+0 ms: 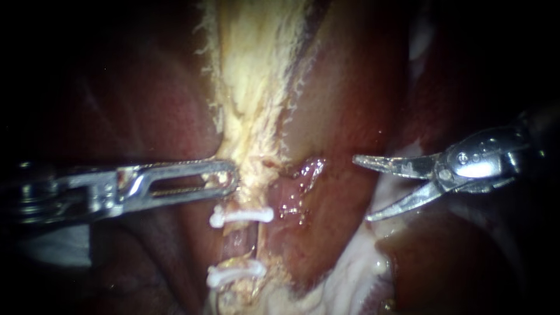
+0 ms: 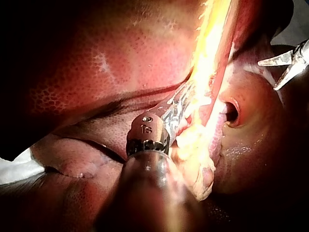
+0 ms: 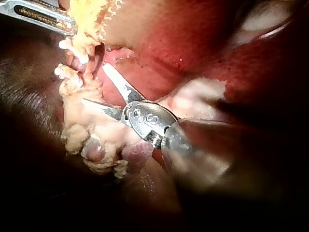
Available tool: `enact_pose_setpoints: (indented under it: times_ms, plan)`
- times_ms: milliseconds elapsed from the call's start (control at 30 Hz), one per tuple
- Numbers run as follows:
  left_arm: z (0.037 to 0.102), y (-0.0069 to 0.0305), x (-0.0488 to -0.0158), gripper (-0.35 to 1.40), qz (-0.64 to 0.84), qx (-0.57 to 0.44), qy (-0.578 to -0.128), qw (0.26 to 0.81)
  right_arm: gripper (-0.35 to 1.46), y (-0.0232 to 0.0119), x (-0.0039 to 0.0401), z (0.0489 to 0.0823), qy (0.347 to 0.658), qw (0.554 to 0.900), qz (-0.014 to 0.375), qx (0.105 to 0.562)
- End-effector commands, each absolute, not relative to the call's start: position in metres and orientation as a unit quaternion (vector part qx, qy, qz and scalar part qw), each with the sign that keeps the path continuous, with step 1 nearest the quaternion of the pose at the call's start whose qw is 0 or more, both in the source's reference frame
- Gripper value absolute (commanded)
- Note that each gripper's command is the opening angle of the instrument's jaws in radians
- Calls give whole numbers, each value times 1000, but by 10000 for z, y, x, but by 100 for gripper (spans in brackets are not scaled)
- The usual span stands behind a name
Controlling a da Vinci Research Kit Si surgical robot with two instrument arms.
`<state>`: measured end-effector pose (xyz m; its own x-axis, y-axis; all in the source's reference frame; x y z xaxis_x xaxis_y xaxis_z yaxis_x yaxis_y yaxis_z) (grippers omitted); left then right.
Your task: Go back from the cut left tube
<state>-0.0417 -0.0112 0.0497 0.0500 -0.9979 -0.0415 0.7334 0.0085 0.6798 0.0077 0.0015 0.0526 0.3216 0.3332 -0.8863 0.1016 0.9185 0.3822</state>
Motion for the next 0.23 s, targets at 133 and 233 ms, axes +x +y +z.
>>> enact_pose_setpoints:
  times_ms: [133,233]
  plan:
    - [497,-112,-416,-35,-647,278,-237,669,143,15,77,526,578,791,73,188]
    - [497,-112,-416,-35,-647,279,-238,669,143,16,77,527,577,791,73,188]
